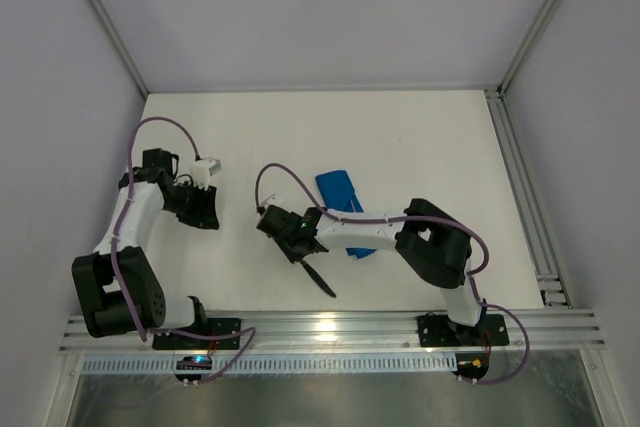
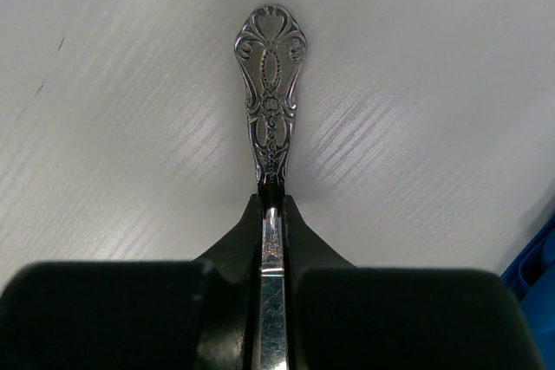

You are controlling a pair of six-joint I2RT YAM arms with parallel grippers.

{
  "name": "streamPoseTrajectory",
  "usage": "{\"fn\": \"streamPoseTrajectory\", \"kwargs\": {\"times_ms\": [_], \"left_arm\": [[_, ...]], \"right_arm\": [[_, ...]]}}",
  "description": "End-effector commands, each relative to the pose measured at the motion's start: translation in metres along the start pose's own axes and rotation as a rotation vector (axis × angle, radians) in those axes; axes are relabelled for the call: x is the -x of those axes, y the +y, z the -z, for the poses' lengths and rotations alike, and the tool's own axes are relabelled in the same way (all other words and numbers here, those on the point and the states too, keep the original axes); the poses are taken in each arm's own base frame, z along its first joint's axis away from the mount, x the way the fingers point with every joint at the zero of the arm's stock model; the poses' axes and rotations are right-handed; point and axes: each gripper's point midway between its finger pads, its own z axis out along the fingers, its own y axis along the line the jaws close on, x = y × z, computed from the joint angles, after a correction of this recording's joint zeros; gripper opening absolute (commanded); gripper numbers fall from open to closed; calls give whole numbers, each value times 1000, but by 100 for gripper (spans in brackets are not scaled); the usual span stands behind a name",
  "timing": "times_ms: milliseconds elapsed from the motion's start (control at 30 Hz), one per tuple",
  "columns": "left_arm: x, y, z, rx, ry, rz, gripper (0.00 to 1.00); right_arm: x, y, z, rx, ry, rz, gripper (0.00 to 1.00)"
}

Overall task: Fold the napkin into a case and place the utensils inside
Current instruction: Pick up the knife from the center of the board.

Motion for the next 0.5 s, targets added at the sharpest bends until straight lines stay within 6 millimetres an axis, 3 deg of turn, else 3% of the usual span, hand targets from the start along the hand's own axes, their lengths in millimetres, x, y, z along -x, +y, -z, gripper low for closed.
{"fn": "streamPoseTrajectory", "kwargs": {"times_ms": [0,233,467], "left_arm": [[6,-5,8,-4,-36,-29,31],[8,-5,9,-5,-43,-31,31],[8,-5,9,-4,-44,-33,31]], "right_arm": [[-30,-17,-8,-64,86,20,4],[2,-25,38,-51,-65,-14,4],[-3,-34,53,-49,-102,-45,4]]}}
